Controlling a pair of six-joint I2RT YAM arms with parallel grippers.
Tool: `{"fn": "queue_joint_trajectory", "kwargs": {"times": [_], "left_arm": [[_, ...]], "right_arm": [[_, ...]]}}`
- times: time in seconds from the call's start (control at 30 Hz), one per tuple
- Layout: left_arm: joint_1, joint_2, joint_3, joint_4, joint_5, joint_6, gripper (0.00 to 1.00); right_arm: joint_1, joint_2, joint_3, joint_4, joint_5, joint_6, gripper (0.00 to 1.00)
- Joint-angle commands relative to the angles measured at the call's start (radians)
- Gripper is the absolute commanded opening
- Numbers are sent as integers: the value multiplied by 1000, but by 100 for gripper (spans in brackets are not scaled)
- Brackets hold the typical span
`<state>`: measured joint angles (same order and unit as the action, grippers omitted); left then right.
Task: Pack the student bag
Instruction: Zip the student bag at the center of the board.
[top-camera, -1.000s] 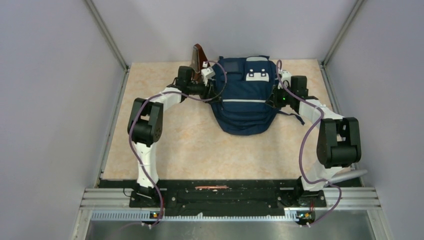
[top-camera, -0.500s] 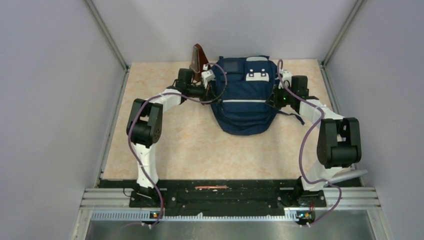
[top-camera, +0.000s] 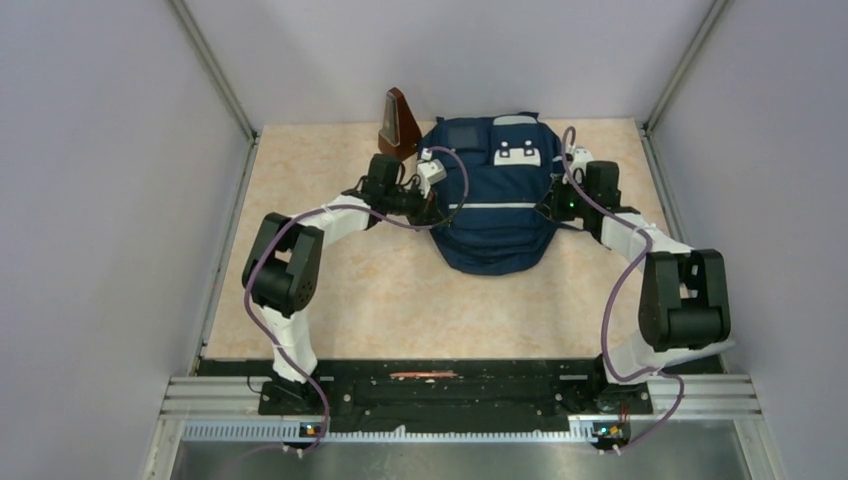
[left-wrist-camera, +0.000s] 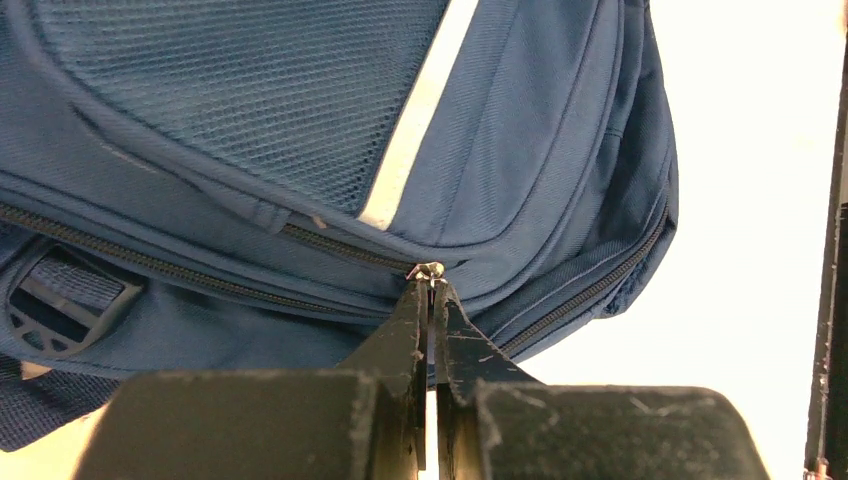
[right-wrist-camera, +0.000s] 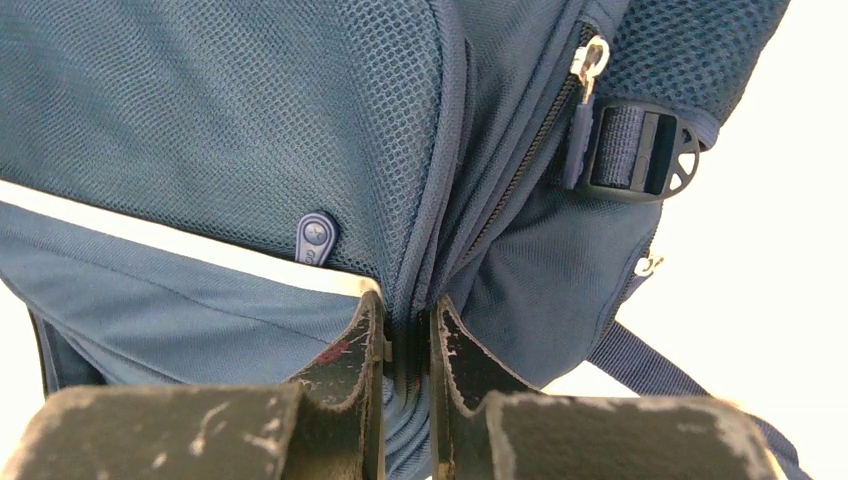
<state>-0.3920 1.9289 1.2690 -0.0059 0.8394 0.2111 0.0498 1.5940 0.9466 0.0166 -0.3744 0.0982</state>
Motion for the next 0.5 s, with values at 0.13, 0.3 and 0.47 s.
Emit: {"fn": "queue_joint_trajectory", "kwargs": {"times": [0.13,0.3,0.47], "left_arm": [[-128,-99,-82,-13,-4,-158,0],[-168,-146,-120,33,-33,-278,0],[-213,-177,-150,60,-84,-399,0]], "right_arm": [[33,-146,-74,192,176,88,0],[84,-196,-147,253,270,155,0],[150,-241,-221,340,363,195,0]]}}
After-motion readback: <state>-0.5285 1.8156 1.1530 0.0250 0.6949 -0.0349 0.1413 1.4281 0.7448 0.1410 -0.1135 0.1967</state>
